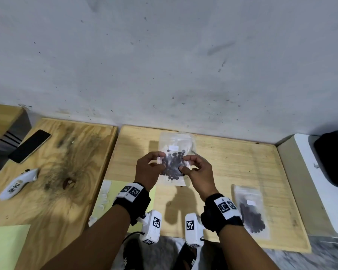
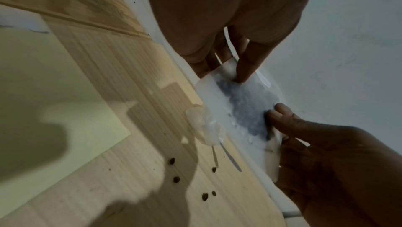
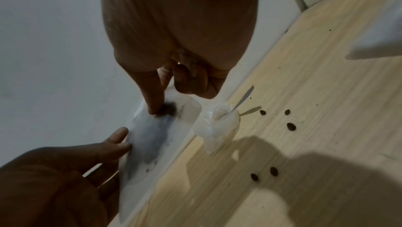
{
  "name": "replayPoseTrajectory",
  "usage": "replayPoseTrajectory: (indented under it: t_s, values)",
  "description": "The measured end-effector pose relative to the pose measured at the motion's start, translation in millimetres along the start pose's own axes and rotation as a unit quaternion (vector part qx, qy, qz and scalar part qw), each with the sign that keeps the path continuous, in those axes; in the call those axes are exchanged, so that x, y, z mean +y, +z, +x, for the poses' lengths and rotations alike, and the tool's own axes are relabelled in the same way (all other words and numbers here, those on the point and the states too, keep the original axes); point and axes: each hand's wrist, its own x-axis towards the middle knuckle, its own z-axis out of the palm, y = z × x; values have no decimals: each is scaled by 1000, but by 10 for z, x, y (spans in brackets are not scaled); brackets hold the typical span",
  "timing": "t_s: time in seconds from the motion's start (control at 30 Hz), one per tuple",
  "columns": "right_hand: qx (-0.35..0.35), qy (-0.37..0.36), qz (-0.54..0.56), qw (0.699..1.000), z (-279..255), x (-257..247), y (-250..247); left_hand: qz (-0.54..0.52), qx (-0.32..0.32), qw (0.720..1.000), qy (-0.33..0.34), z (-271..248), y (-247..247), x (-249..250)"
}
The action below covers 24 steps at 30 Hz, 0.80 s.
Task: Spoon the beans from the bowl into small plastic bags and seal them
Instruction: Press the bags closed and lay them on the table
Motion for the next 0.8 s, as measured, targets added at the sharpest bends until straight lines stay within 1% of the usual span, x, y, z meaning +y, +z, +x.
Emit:
replayPoseTrajectory:
  t_s: [0.17,0.23,0.3,0.37,0.47,0.6,0.7,0.8]
  values:
    - [1,41,-47,998,-42,159,-217,38,-35,997,-52,-16,168,-169]
    - [18,53,-72,996,-68,277,-388,53,-75,993,-78,6,315,-250]
    - [35,70,-98,992,-110,405,-600,57,-138,982,-115,-11,511,-327]
    - [56,89,-127,986,-169,515,-858,60,-184,972,-134,-64,764,-408]
    - [86,132,-155,975,-273,653,-1267,80,-218,962,-143,-205,1201,-496]
    - [122,168,-188,960,-434,801,-1794,99,-285,937,-178,-431,1802,-632]
    - [138,187,-190,954,-529,914,-2075,113,-315,922,-196,-587,2127,-703]
    - [140,202,-219,944,-579,1100,-2274,136,-331,911,-205,-704,2336,-763]
